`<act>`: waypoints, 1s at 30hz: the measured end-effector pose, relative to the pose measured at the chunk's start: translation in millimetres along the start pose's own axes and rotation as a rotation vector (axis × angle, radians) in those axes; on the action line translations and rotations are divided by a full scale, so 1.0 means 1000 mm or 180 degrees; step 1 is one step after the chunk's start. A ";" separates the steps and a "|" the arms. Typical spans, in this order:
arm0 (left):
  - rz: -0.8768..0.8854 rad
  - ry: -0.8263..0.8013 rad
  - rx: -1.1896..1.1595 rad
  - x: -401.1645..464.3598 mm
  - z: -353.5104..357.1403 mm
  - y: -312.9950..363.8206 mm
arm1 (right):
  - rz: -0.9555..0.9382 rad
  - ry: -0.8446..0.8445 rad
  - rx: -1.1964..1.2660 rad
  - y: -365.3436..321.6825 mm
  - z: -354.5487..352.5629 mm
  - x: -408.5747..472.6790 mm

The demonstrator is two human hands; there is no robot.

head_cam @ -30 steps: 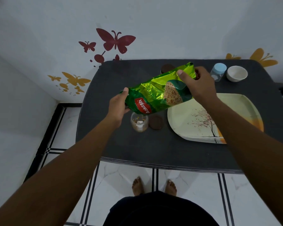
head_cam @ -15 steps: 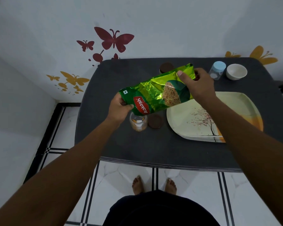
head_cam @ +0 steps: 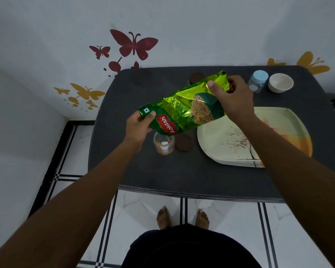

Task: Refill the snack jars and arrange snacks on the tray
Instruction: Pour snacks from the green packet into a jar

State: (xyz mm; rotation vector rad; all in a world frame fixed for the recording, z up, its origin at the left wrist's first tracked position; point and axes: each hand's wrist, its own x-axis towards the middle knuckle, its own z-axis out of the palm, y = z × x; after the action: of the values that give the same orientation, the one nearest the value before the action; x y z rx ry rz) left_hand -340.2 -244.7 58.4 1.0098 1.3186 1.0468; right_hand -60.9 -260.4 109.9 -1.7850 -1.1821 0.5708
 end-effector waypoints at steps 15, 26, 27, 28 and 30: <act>-0.0054 0.0046 -0.0027 -0.007 -0.002 0.001 | -0.0058 0.0225 -0.0011 -0.002 0.000 -0.010; -0.0154 0.0118 -0.0093 -0.007 -0.004 0.001 | -0.0118 0.0112 0.0024 -0.006 -0.001 -0.014; -0.0141 0.0127 -0.0098 -0.007 -0.004 0.001 | -0.0131 0.0121 0.0033 -0.006 -0.002 -0.014; -0.0128 0.0133 -0.0102 -0.007 -0.004 0.001 | -0.0138 0.0123 0.0039 -0.006 -0.002 -0.014; -0.0107 0.0155 -0.0100 -0.008 -0.004 0.001 | -0.0141 0.0096 0.0022 -0.007 -0.002 -0.013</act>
State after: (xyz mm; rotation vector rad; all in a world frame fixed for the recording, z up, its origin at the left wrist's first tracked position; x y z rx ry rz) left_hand -343.9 -252.3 61.2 0.9410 1.3502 1.0695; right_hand -68.5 -272.2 116.1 -1.7515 -1.1947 0.5198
